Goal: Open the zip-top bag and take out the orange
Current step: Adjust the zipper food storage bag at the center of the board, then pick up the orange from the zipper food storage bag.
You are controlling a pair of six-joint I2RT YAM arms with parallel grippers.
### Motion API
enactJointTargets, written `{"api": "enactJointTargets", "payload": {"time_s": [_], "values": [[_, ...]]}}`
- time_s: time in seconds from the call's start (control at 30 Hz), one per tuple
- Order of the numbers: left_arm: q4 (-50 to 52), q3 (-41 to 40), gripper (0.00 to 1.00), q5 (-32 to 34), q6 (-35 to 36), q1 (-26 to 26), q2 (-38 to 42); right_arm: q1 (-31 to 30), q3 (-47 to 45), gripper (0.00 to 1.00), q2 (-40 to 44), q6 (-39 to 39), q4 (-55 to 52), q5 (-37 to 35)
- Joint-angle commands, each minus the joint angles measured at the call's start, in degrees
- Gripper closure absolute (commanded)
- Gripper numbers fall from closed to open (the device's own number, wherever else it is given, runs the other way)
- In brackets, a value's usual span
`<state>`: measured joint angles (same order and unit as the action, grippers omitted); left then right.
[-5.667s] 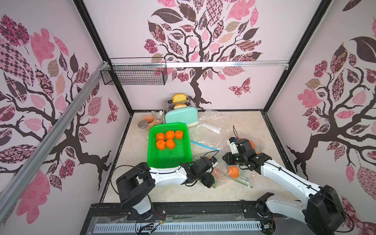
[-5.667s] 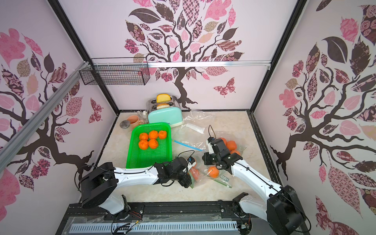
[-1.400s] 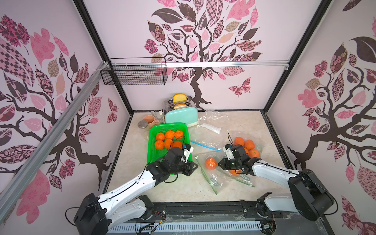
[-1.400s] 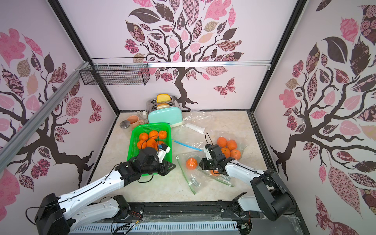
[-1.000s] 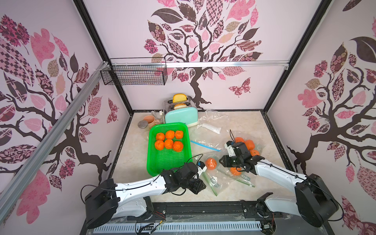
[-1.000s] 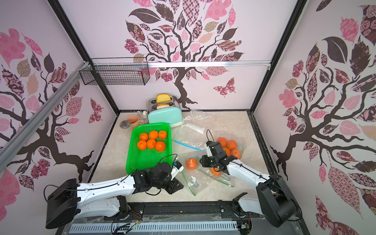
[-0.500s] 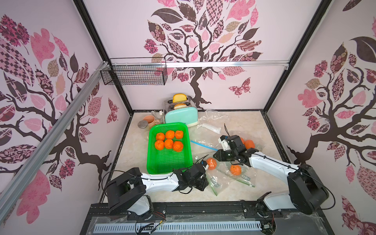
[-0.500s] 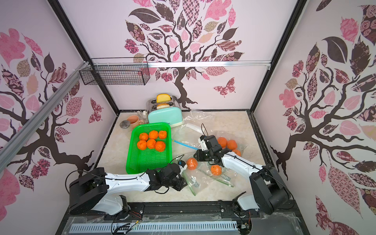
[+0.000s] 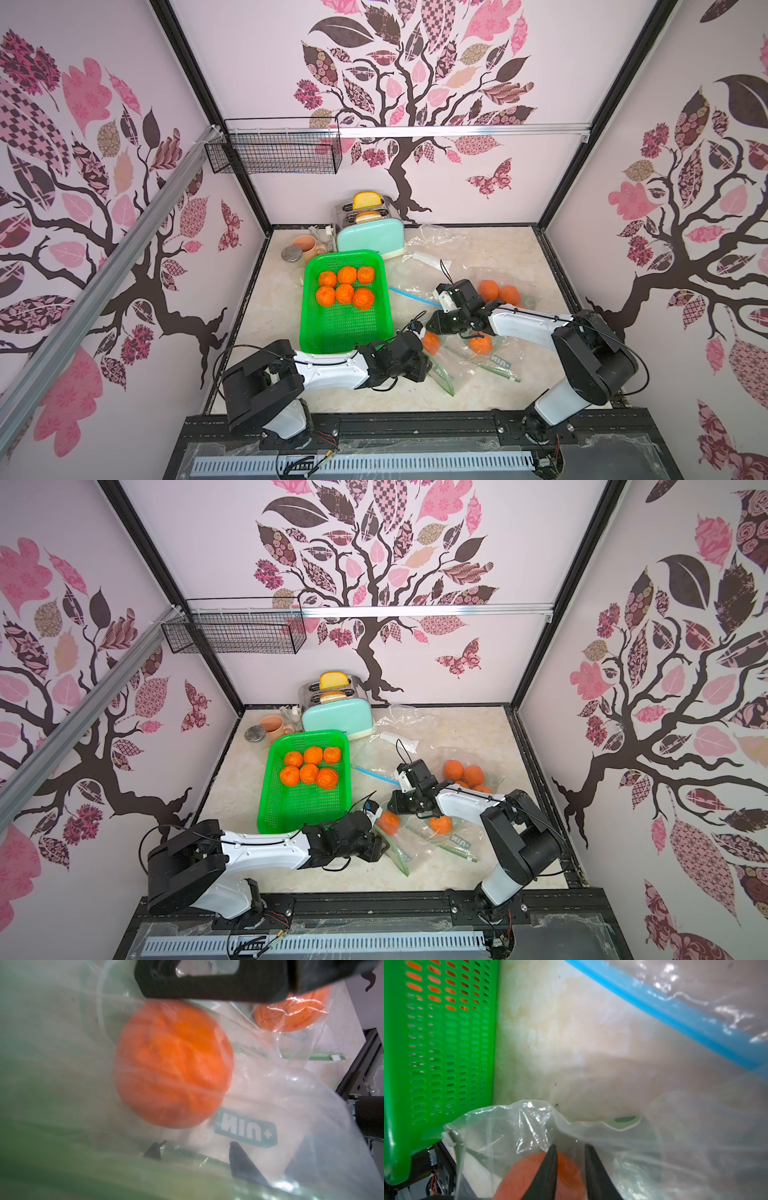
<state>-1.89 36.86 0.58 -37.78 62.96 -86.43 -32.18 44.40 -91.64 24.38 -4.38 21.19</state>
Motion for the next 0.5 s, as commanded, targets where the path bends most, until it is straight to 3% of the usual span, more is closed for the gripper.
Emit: {"api": "enactJointTargets", "payload": {"time_s": [0.0, 0.2, 0.47], "values": [[-1.1, 1.3, 0.39, 2.3, 1.4, 0.1, 1.0, -0.3, -2.2, 0.73, 0.0, -0.3, 0.2, 0.4], [-0.7, 2.9, 0.23, 3.2, 3.0, 0.1, -0.7, -0.3, -4.7, 0.73, 0.7, -0.2, 1.2, 1.3], [-0.3, 5.5, 0.18, 0.5, 5.1, 0.1, -1.5, -0.3, -6.1, 0.74, 0.8, 0.1, 2.7, 3.3]]}}
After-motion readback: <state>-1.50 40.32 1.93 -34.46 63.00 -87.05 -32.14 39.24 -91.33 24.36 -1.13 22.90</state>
